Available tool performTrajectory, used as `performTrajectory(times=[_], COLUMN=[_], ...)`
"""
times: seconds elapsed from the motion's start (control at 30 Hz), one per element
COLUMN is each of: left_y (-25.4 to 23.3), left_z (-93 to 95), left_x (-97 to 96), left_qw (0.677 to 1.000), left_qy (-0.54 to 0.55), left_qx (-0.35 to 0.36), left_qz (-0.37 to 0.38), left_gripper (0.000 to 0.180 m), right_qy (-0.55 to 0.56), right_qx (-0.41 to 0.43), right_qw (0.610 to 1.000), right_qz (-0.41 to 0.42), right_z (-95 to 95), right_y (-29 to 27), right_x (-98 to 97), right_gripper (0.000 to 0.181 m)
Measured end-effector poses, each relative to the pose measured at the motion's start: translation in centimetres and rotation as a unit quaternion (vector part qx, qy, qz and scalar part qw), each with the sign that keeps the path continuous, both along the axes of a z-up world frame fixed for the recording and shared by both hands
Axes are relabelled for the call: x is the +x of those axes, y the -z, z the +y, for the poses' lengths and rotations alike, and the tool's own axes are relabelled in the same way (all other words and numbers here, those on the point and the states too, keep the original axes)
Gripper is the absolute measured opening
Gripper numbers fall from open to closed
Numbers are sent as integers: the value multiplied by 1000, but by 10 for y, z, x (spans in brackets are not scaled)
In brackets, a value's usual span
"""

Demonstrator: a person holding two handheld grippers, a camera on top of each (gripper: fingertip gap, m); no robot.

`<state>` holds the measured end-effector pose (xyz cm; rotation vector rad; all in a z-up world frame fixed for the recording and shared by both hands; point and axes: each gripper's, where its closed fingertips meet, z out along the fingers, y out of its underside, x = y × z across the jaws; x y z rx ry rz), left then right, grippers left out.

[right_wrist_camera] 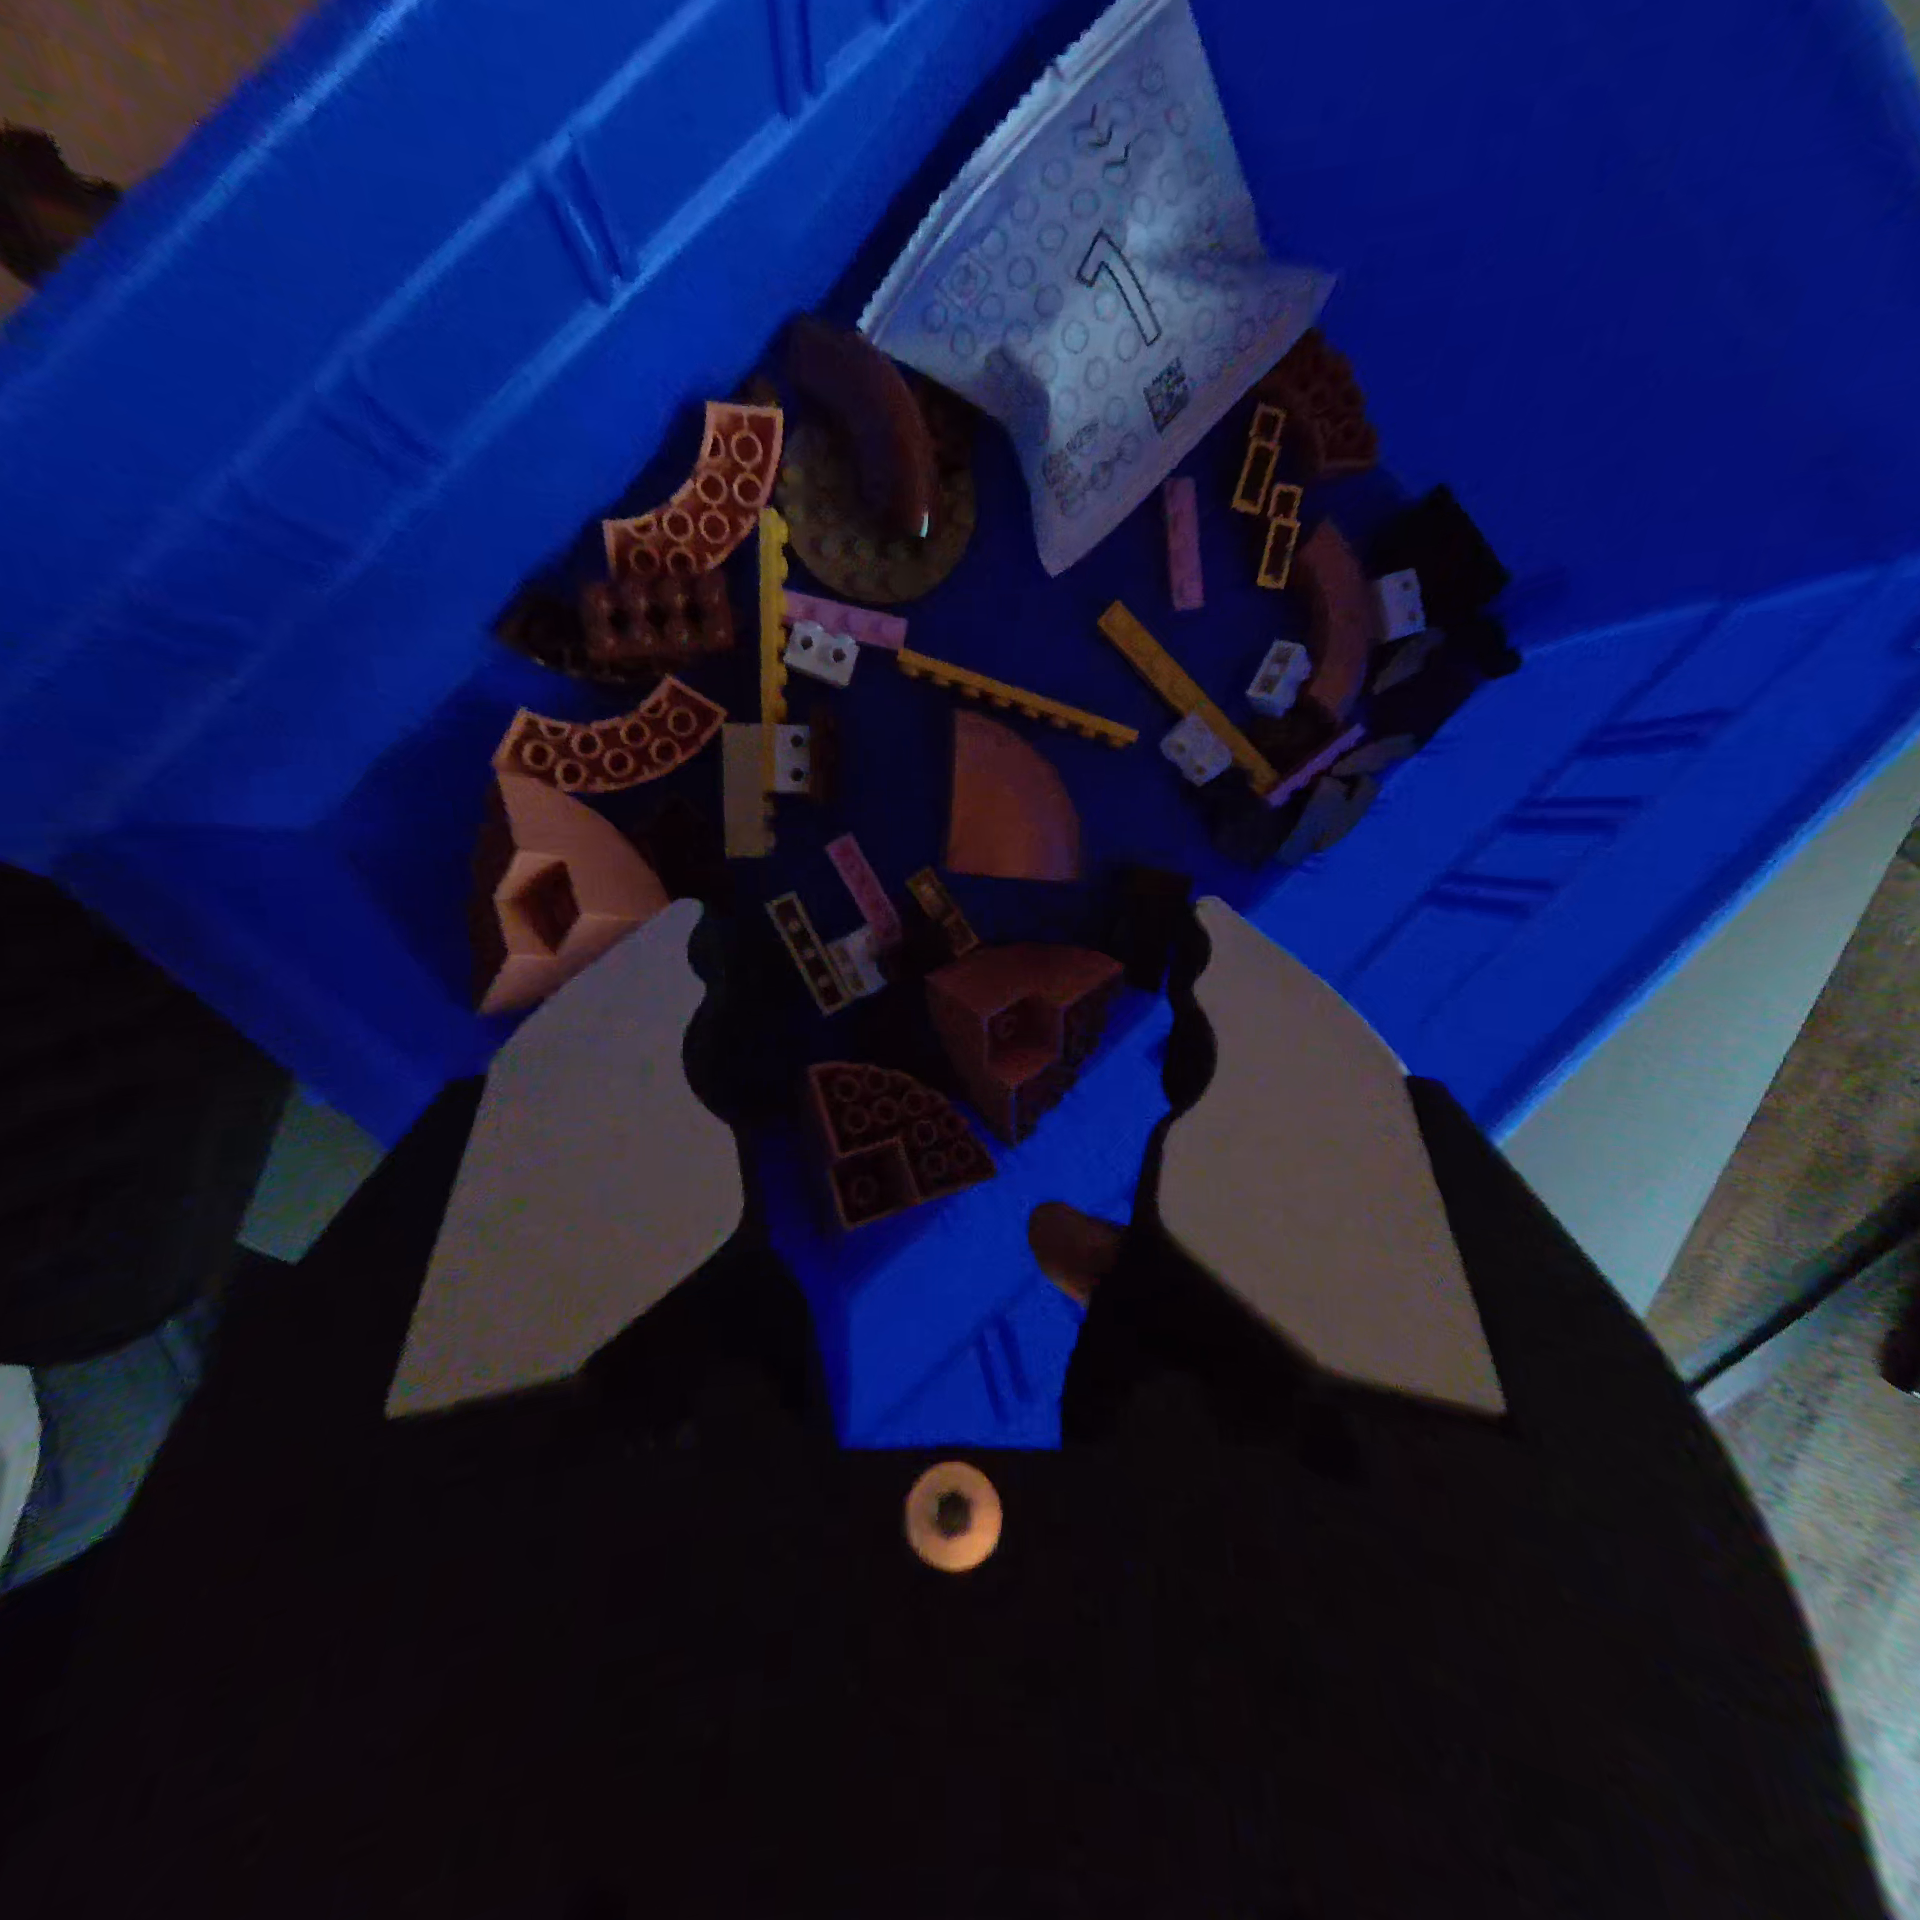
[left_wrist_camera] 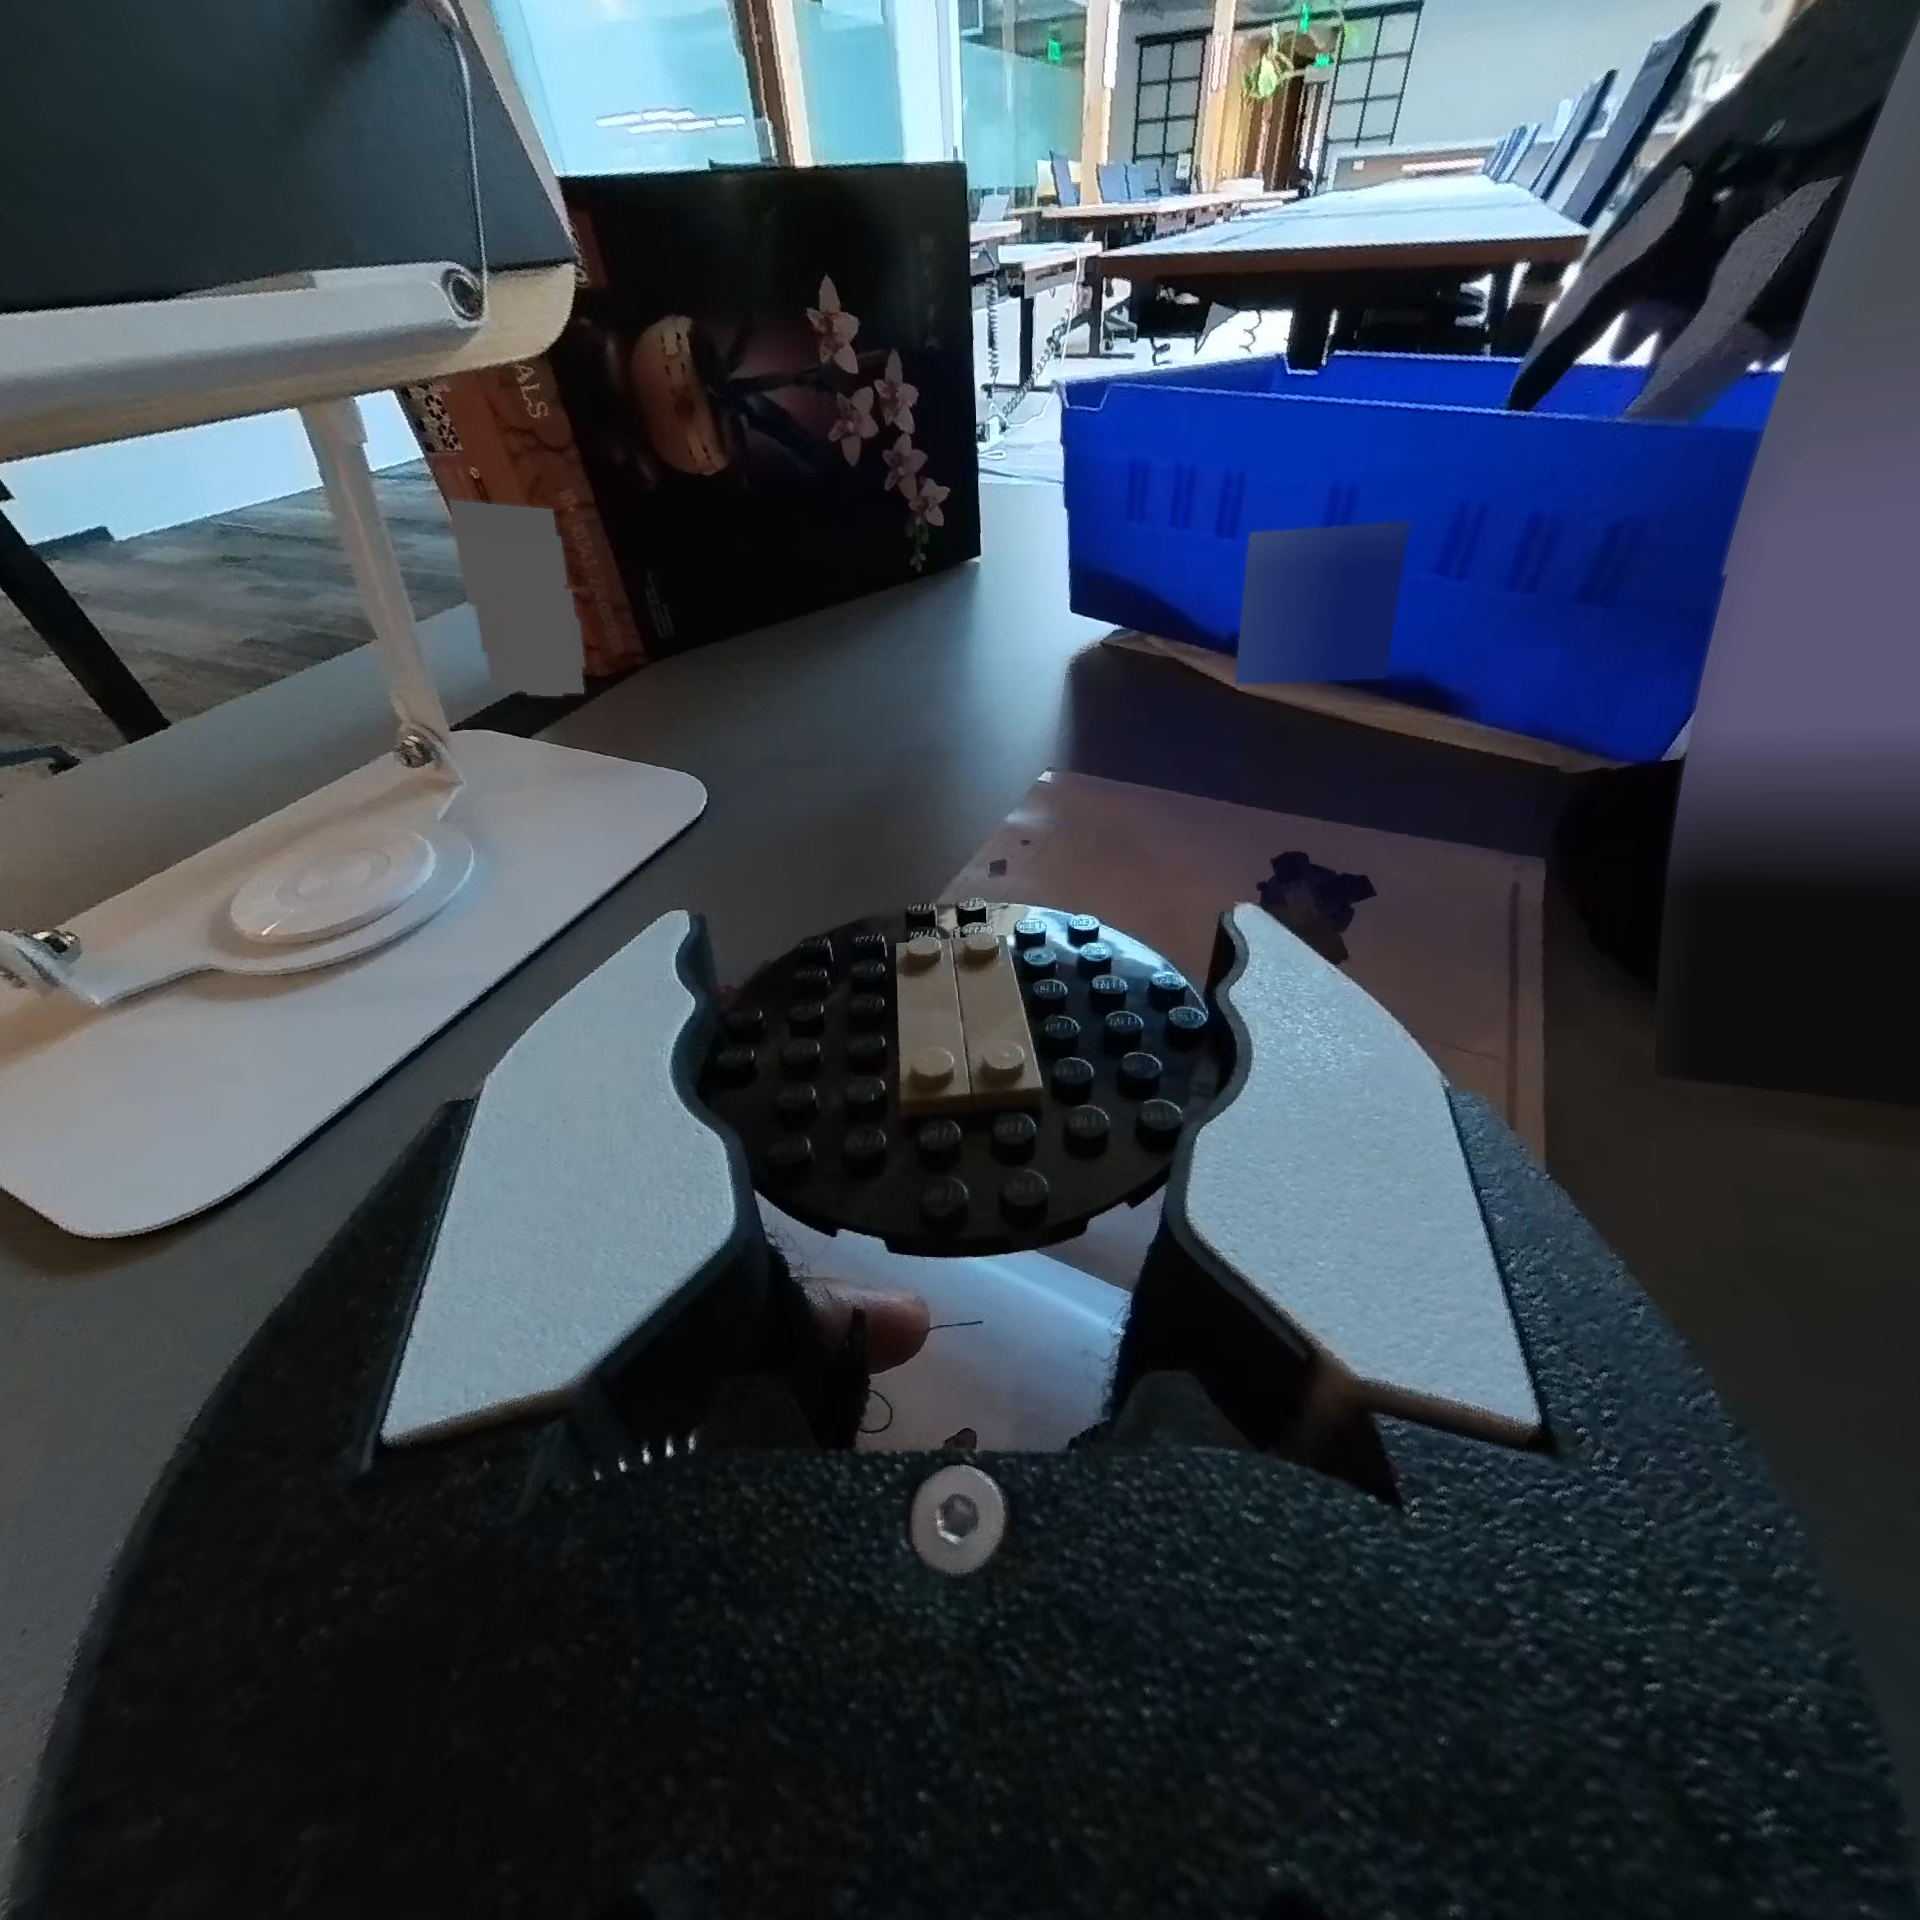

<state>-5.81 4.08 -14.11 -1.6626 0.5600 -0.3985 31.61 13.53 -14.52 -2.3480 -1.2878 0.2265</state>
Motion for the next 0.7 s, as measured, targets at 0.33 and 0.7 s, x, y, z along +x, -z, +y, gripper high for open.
performTrajectory(times=[0.33, 0.7], left_y=[1, -4], left_z=[0, 0], left_x=[-1, -4], left_qw=[1000, 1000], left_qy=[-1, -4], left_qx=[-5, 2], left_qz=[-1, -21], left_gripper=[88, 88], right_qy=[-44, -223], right_qx=[20, 30], right_qw=[998, 933], right_qz=[-43, -282], right_z=[34, 68], right_y=[-3, 45], right_x=[8, 22], right_gripper=[33, 28])
